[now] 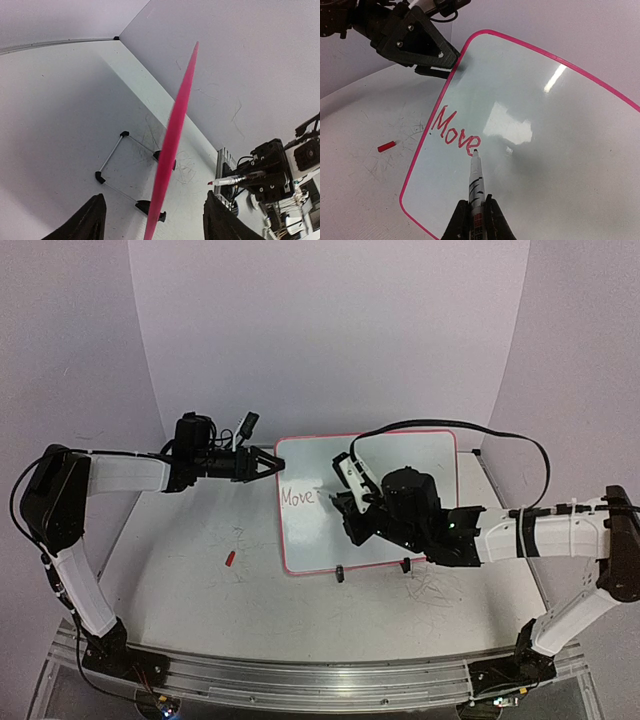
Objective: Write a sentence on the whiteboard
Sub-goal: Hold the whiteboard at the center of the board.
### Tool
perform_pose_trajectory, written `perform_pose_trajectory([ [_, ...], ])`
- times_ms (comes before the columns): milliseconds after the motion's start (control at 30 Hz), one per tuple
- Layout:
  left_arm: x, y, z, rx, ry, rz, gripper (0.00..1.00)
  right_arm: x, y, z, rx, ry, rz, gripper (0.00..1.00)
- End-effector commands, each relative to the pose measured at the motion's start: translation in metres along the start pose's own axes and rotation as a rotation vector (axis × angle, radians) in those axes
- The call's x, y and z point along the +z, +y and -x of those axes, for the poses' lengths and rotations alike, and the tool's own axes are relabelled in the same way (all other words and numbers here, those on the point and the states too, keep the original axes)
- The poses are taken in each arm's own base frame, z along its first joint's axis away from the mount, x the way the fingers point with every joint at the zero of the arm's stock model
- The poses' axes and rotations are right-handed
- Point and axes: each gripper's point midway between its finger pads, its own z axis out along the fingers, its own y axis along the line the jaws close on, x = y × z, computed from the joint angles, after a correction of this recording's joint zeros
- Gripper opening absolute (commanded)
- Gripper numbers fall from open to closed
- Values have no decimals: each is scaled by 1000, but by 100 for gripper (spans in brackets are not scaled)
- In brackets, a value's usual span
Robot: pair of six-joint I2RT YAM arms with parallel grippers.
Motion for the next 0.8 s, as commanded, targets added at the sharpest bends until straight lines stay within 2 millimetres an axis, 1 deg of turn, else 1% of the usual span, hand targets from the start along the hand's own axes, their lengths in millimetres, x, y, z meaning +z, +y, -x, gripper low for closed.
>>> perform_pose_trajectory([
  [0, 7, -21, 22, 82, -10, -87, 58, 8, -2, 24, 3, -51, -16, 0],
  [33, 8, -20, 20, 85, -5, -90, 56, 10, -4, 22, 0, -47, -31, 0],
  [167, 11, -16, 13, 90, 12, -97, 37, 16, -9, 15, -8, -27, -67, 0],
  [233, 12, -15, 8, 100, 21, -102, 30, 16, -9, 15, -9, -30, -71, 0],
  [433, 16, -15, -3, 150, 45, -126, 19, 16, -11, 15, -16, -31, -78, 0],
  [567, 17, -13, -7, 201, 38, -100, 11, 13, -8, 13, -24, -35, -52, 0],
  [700, 18, -13, -12, 264, 31, -66, 5, 10, -6, 12, -25, -44, -36, 0],
  [767, 17, -14, -14, 291, 29, -54, 3, 12, -10, 9, -24, -35, -63, 0],
])
